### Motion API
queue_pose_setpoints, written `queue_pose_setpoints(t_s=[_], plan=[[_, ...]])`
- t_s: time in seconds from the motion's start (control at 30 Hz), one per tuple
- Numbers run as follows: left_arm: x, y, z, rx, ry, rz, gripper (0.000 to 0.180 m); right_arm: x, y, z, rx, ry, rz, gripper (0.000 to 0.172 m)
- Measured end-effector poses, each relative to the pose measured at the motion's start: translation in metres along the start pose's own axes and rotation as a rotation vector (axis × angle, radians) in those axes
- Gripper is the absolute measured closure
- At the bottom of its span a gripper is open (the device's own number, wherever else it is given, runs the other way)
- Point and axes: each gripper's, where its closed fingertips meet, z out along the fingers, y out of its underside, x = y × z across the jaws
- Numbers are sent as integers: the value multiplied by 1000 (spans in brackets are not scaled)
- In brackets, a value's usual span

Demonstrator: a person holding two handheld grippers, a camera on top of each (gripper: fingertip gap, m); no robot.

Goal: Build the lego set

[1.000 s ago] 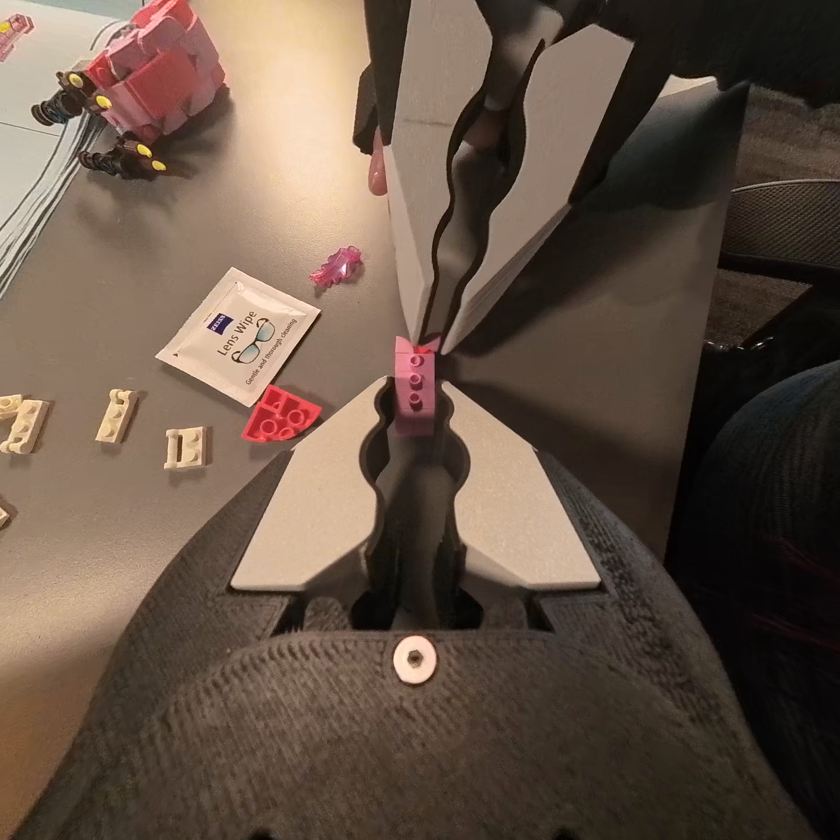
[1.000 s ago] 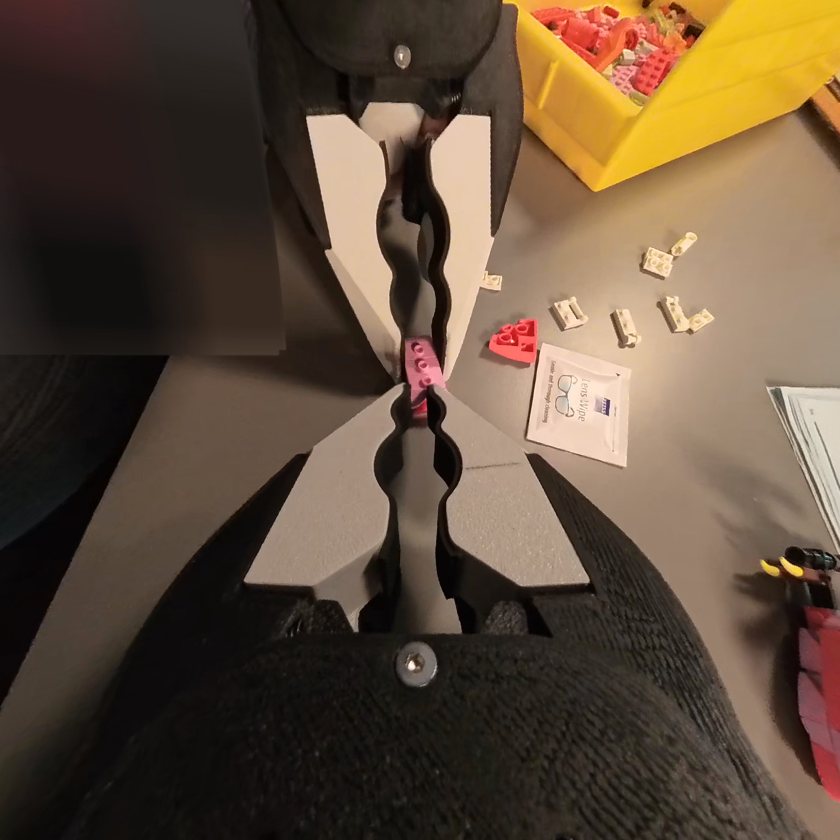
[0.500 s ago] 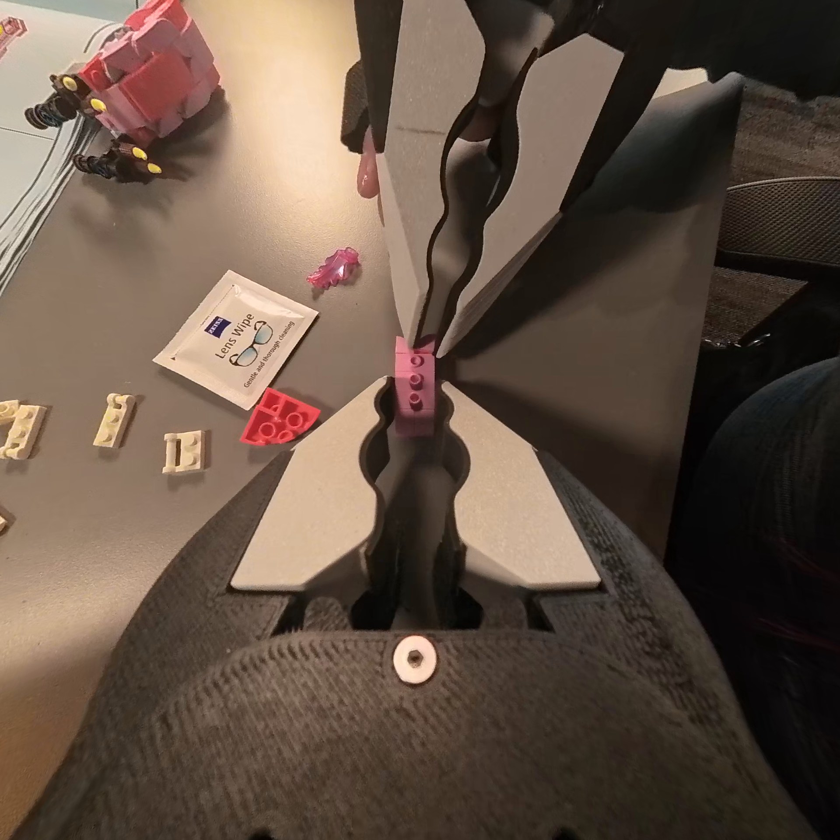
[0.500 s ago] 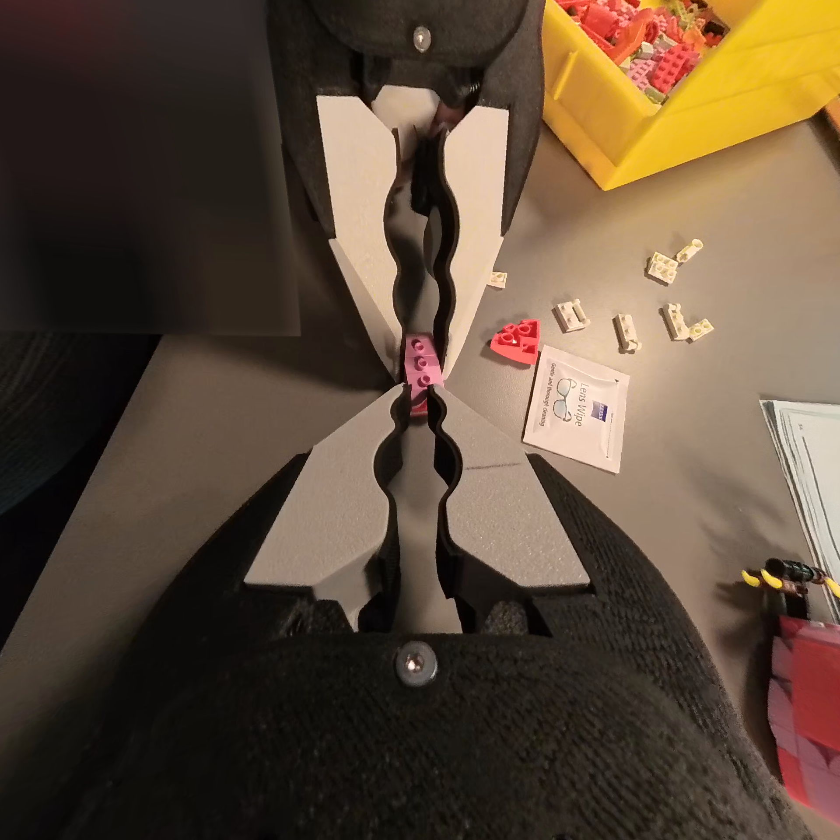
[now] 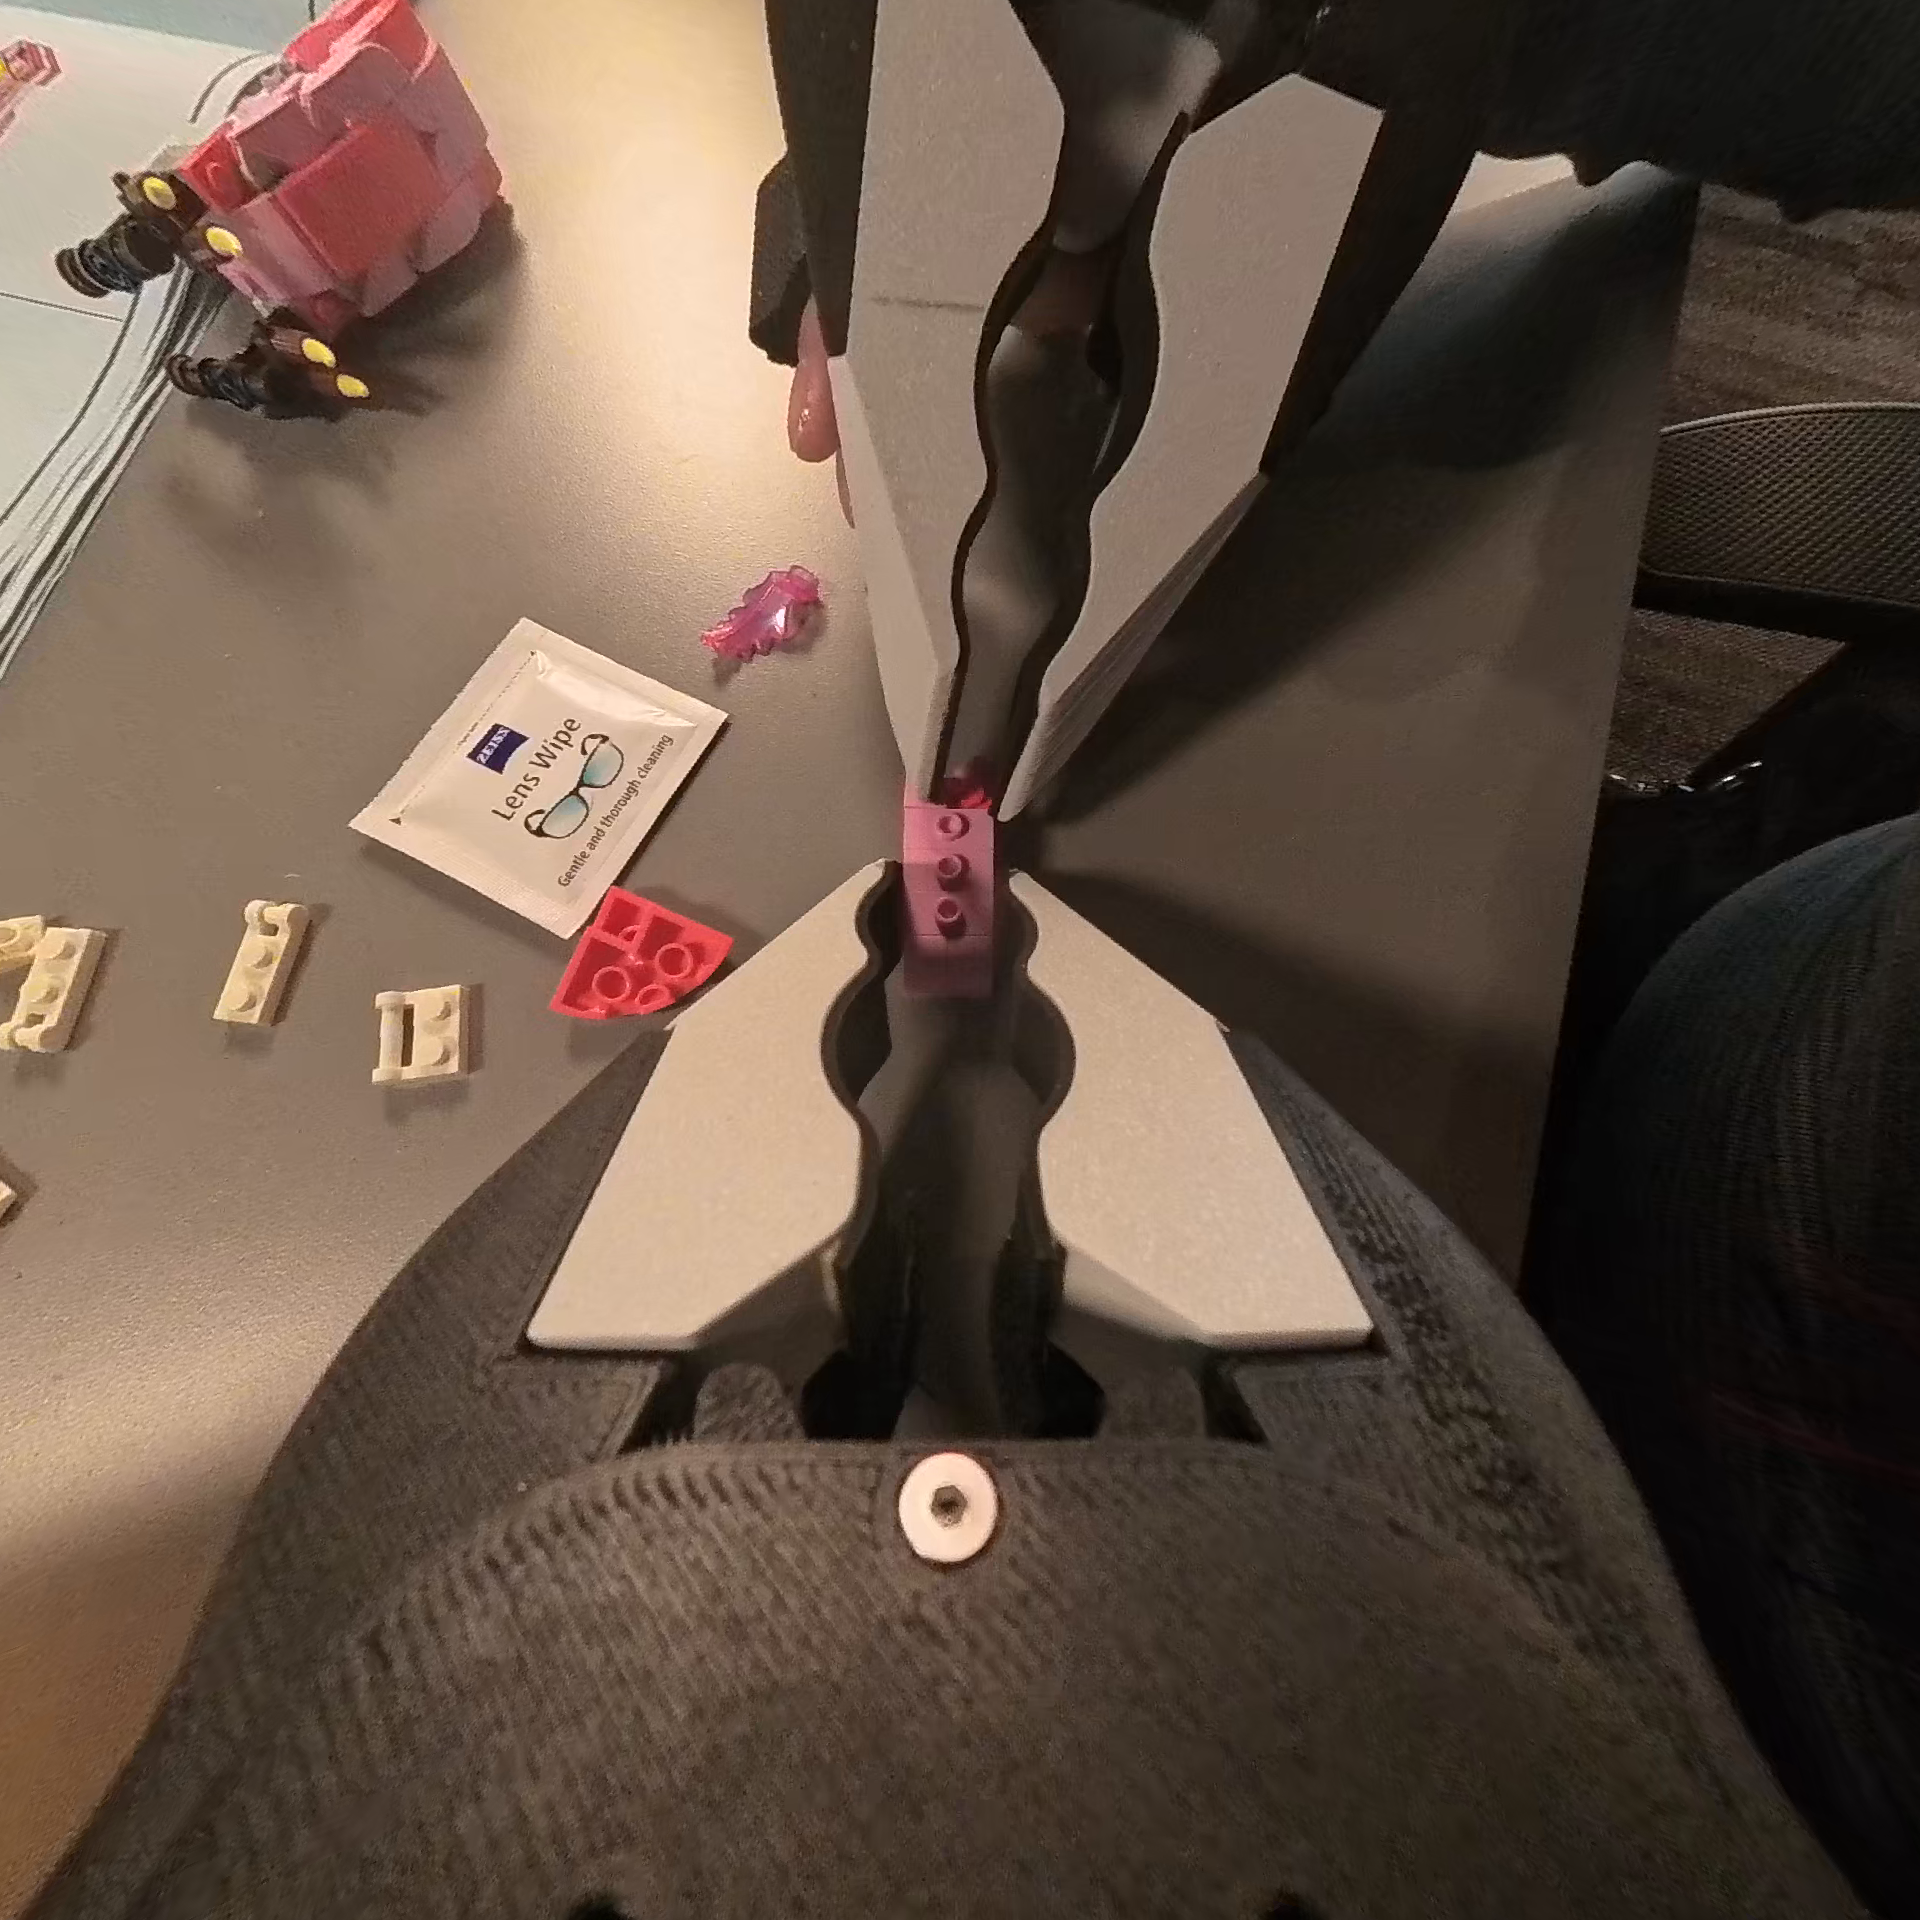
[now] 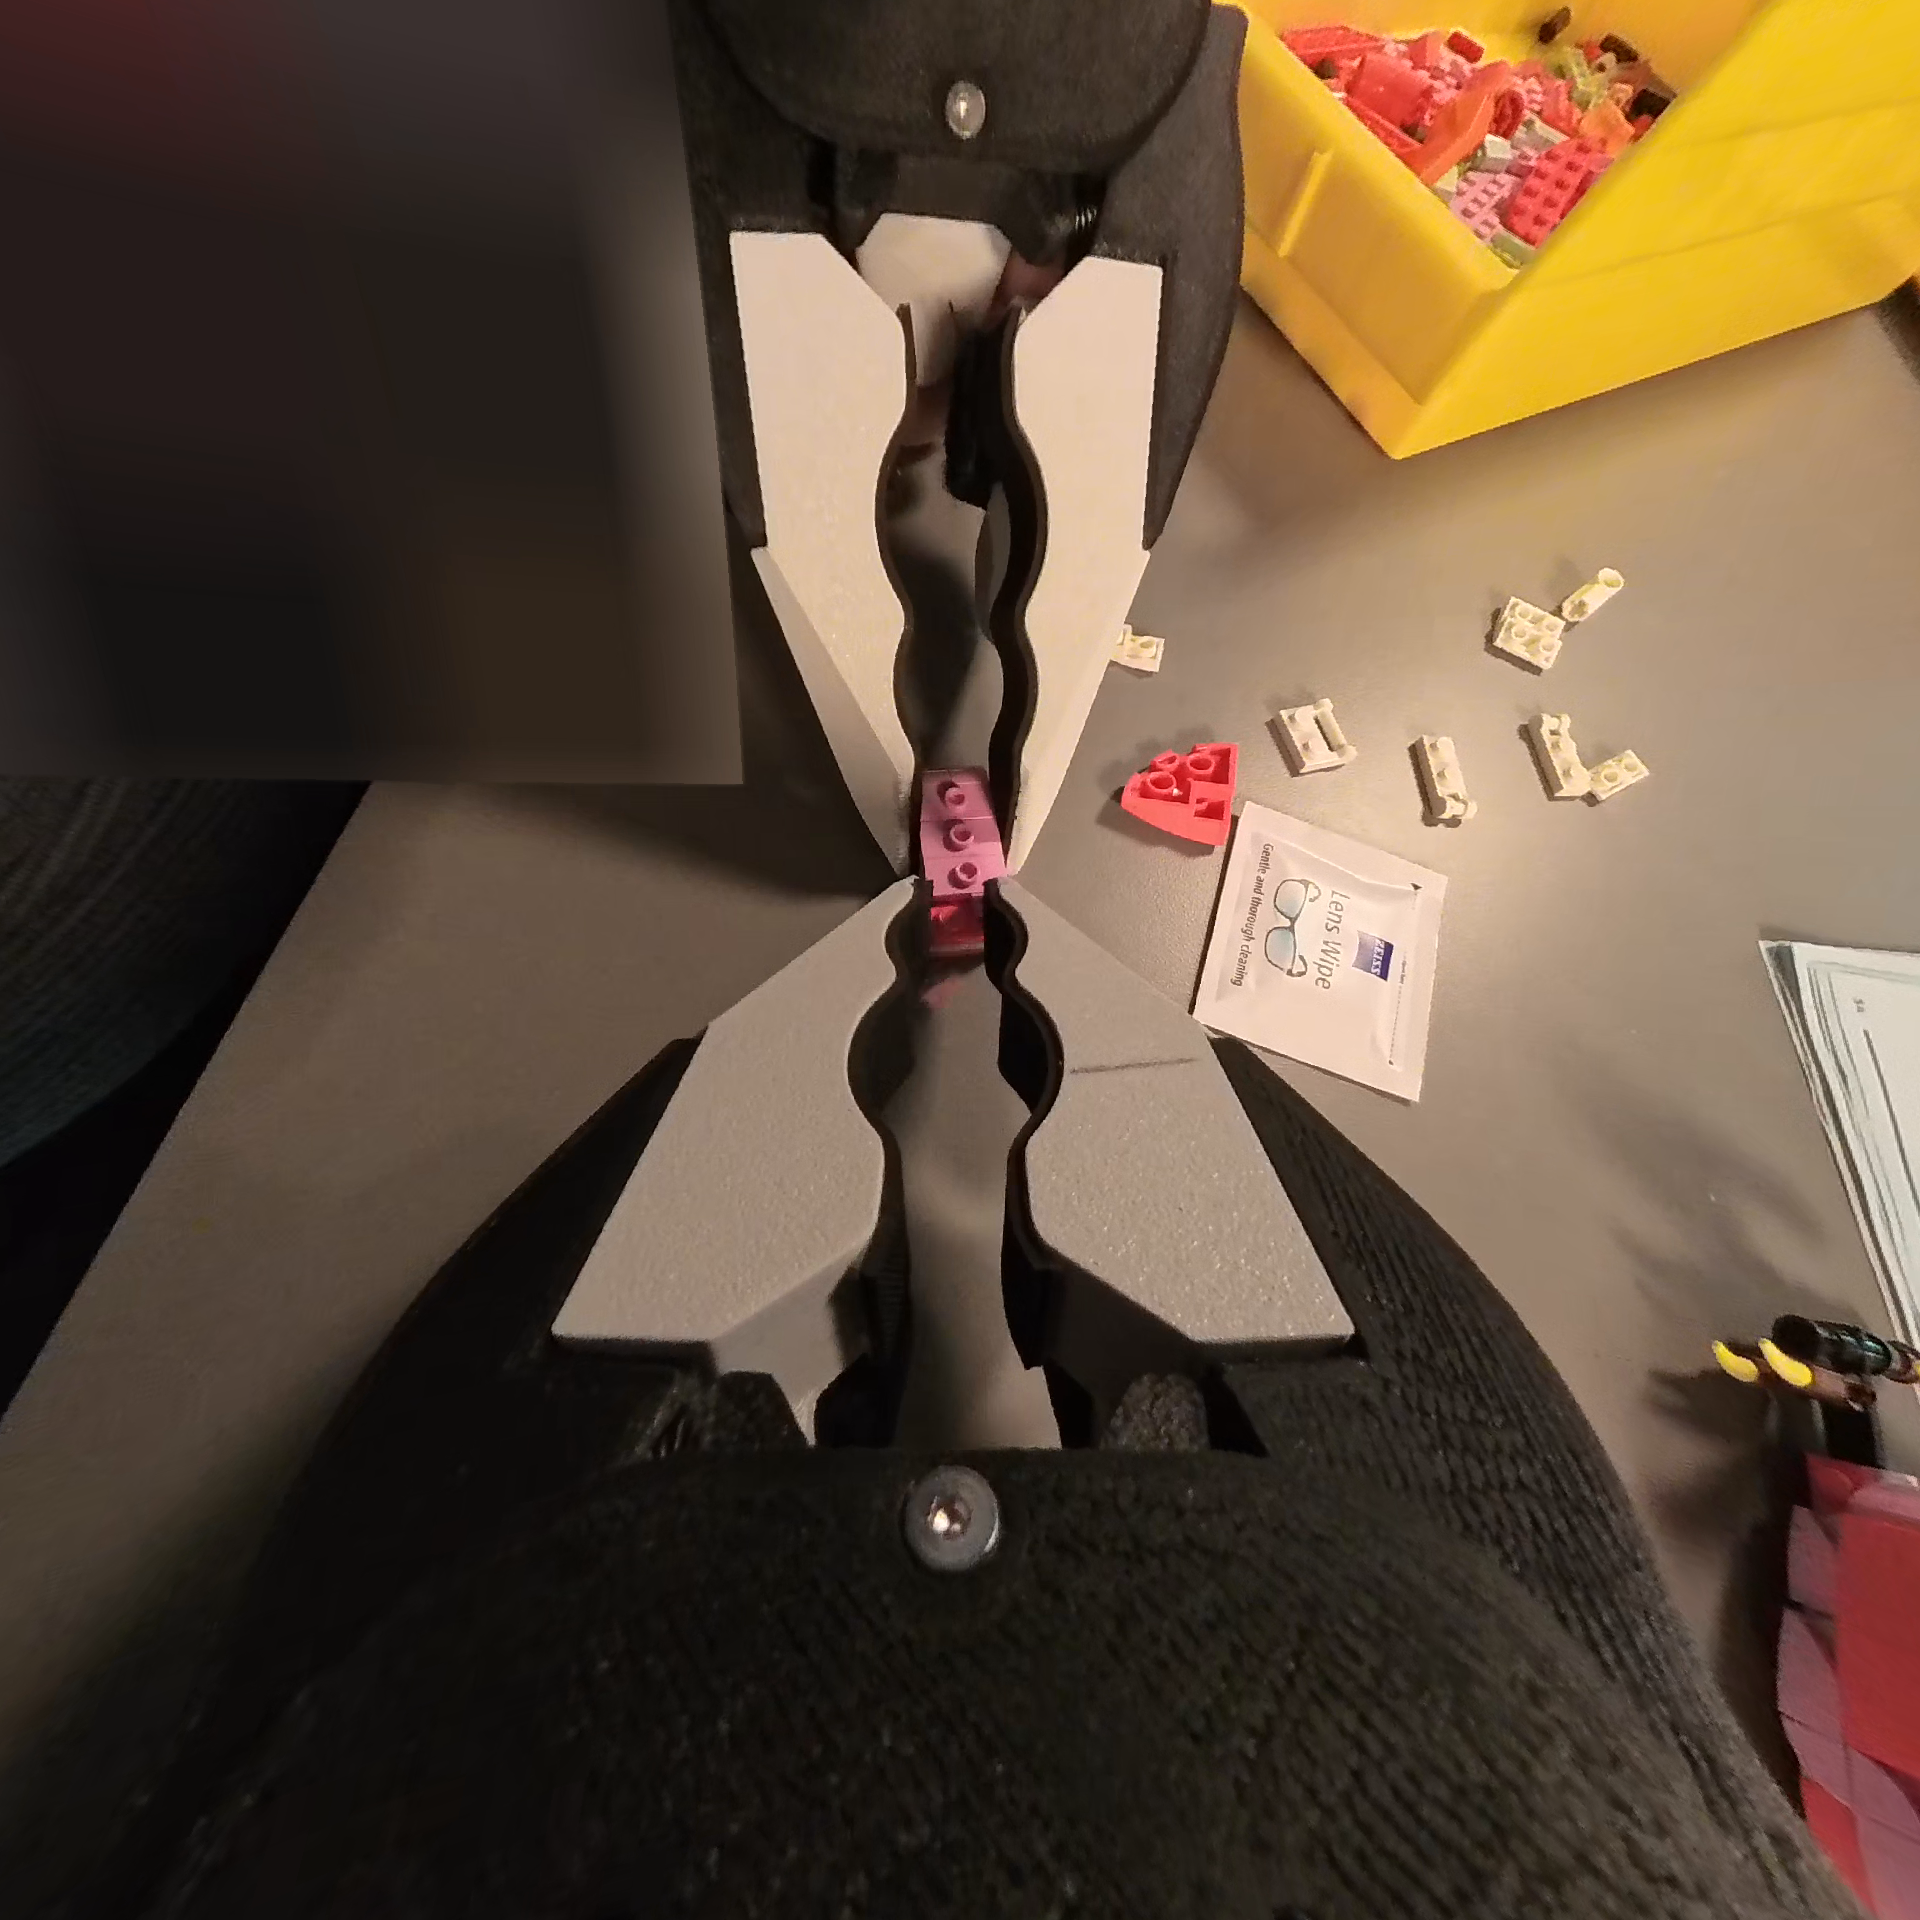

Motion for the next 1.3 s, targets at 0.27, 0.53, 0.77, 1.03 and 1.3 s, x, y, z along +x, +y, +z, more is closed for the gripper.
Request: queue_pose_setpoints(t_s=[0.27, 0.53, 0.77, 1.03, 1.3], plan=[[0, 0, 0, 0, -8, 6, 164, 3, -4, -12, 48, 21, 67, 156], [0, 0, 0, 0, -10, 7, 164, -15, 22, -19, -42, -42, 185, 155], [0, 0, 0, -1, -14, 7, 164, -14, 26, -18, -76, -15, 181, 160], [0, 0, -1, 0, -8, 3, 164, -17, 27, -19, -119, 19, 172, 166], [0, 0, -1, -1, -9, 8, 164, -5, 17, -23, -42, 127, 267, 166]])
